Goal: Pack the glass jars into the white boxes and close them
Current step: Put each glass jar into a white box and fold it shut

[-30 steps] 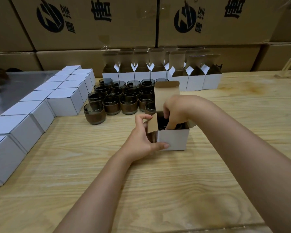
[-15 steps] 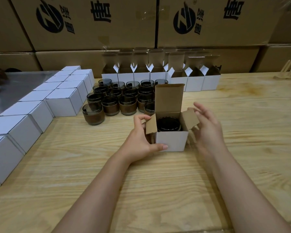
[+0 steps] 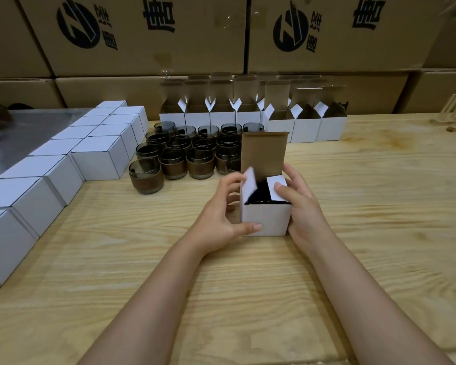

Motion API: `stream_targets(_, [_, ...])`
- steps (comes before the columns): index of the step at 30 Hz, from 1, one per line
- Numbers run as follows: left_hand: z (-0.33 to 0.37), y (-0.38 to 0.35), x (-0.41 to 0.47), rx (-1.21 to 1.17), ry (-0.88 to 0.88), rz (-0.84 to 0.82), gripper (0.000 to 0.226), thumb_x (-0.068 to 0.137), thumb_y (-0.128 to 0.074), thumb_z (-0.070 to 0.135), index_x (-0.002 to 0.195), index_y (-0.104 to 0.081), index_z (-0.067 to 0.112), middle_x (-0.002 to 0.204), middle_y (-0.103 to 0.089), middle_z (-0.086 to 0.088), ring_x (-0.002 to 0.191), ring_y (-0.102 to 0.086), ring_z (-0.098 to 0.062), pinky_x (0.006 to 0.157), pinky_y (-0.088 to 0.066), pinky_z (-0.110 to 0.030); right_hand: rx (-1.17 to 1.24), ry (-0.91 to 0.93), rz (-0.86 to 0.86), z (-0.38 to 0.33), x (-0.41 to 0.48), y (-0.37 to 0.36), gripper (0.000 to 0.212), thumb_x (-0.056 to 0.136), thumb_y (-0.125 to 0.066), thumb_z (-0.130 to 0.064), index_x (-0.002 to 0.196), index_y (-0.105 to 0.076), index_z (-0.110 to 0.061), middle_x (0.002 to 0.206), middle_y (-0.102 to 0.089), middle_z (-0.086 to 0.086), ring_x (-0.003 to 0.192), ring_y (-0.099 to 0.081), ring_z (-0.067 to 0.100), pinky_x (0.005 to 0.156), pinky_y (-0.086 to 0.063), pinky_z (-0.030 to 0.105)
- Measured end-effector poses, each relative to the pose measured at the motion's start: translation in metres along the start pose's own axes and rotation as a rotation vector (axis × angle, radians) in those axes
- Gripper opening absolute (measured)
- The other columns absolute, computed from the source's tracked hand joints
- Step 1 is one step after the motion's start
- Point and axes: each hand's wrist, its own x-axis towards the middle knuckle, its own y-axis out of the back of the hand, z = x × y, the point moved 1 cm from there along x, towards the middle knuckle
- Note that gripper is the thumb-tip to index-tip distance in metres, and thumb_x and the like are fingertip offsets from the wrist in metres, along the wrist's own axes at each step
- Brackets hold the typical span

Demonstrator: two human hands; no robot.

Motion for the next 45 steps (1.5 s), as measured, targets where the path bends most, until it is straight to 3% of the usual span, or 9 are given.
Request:
stream_targets(5, [0.004,0.000,0.000,0.008,0.015,-0.017,0.068,0.058,-0.082,0.039,0.112,-0.045,0.057,0.131,-0.053,0.011,0.117,-0.056,-0.014,0.099,-0.048,-0.045,0.015,0.023,-0.018,0.001,0.000,0.002,0.042,0.094,-0.051,-0.008,0.120,-0.054,-0.041,0.106,-0.070,-0.006,0.090,-0.068,0.014,0.068,-0.056,0.028])
stream_targets(10, [0.006,0.000,0.000,0.007,0.027,0.000,0.072,0.056,-0.081,0.043,0.114,-0.042,0.063,0.127,-0.054,0.024,0.117,-0.055,-0.005,0.100,-0.048,-0.042,0.012,0.139,-0.127,0.001,-0.005,0.006,0.033,0.080,-0.062,-0.017,0.111,-0.053,-0.022,0.103,-0.064,-0.006,0.099,-0.060,0.016,0.080,-0.052,0.032])
stream_targets(15, [0.006,0.001,-0.001,0.005,0.021,0.024,0.076,0.057,-0.081,0.043,0.118,-0.039,0.063,0.133,-0.051,0.017,0.120,-0.054,-0.007,0.101,-0.047,-0.042,-0.036,0.155,-0.169,0.000,-0.007,0.006,0.023,0.076,-0.062,-0.020,0.098,-0.056,-0.023,0.103,-0.064,-0.010,0.098,-0.058,0.014,0.081,-0.049,0.035])
stream_targets(19, [0.005,0.000,-0.002,0.006,0.008,0.030,0.076,0.058,-0.080,0.042,0.118,-0.039,0.062,0.133,-0.052,0.013,0.121,-0.054,-0.011,0.101,-0.047,-0.044,-0.063,0.163,-0.139,0.001,-0.007,0.005,0.019,0.075,-0.064,-0.017,0.092,-0.057,-0.022,0.114,-0.057,-0.001,0.103,-0.054,0.019,0.082,-0.046,0.039])
stream_targets(24, [0.003,-0.001,-0.003,-0.042,0.000,0.044,0.075,0.062,-0.081,0.027,0.119,-0.043,0.057,0.130,-0.059,0.007,0.121,-0.056,-0.015,0.101,-0.048,-0.046,-0.091,0.148,-0.131,0.003,-0.006,0.006,0.021,0.074,-0.065,-0.015,0.093,-0.058,-0.020,0.129,-0.053,0.007,0.113,-0.052,0.025,0.089,-0.045,0.045])
stream_targets(29, [0.001,0.002,-0.006,-0.142,0.025,0.058,0.072,0.074,-0.079,0.008,0.131,-0.048,0.039,0.137,-0.054,0.007,0.130,-0.048,-0.011,0.103,-0.047,-0.041,-0.037,0.116,-0.125,0.003,-0.002,0.010,0.022,0.073,-0.065,-0.014,0.094,-0.059,-0.019,0.127,-0.055,0.007,0.109,-0.054,0.024,0.084,-0.047,0.041])
stream_targets(36, [0.008,0.004,-0.008,-0.233,-0.021,0.197,0.044,0.076,-0.075,-0.006,0.100,-0.053,0.024,0.125,-0.061,0.004,0.120,-0.058,-0.010,0.081,-0.056,-0.026,-0.053,0.120,-0.144,0.005,0.000,0.010,0.022,0.073,-0.067,-0.014,0.092,-0.061,-0.023,0.129,-0.054,0.003,0.109,-0.054,0.019,0.079,-0.050,0.032])
stream_targets(41, [0.010,0.005,-0.008,-0.181,-0.043,0.214,0.047,0.079,-0.076,0.015,0.112,-0.051,0.038,0.122,-0.061,0.013,0.111,-0.062,-0.008,0.074,-0.055,-0.023,-0.095,0.135,-0.180,0.004,0.000,0.011,0.021,0.074,-0.066,-0.013,0.093,-0.058,-0.019,0.135,-0.049,0.010,0.113,-0.052,0.021,0.083,-0.047,0.036])
stream_targets(45, [0.015,-0.001,-0.004,-0.109,-0.068,0.263,0.023,0.088,-0.055,0.034,0.110,-0.056,0.041,0.115,-0.056,0.016,0.108,-0.060,-0.019,0.088,-0.055,-0.045,-0.116,0.135,-0.179,0.003,0.001,0.012,0.019,0.074,-0.067,-0.014,0.090,-0.060,-0.023,0.135,-0.049,0.010,0.115,-0.053,0.025,0.082,-0.048,0.040])
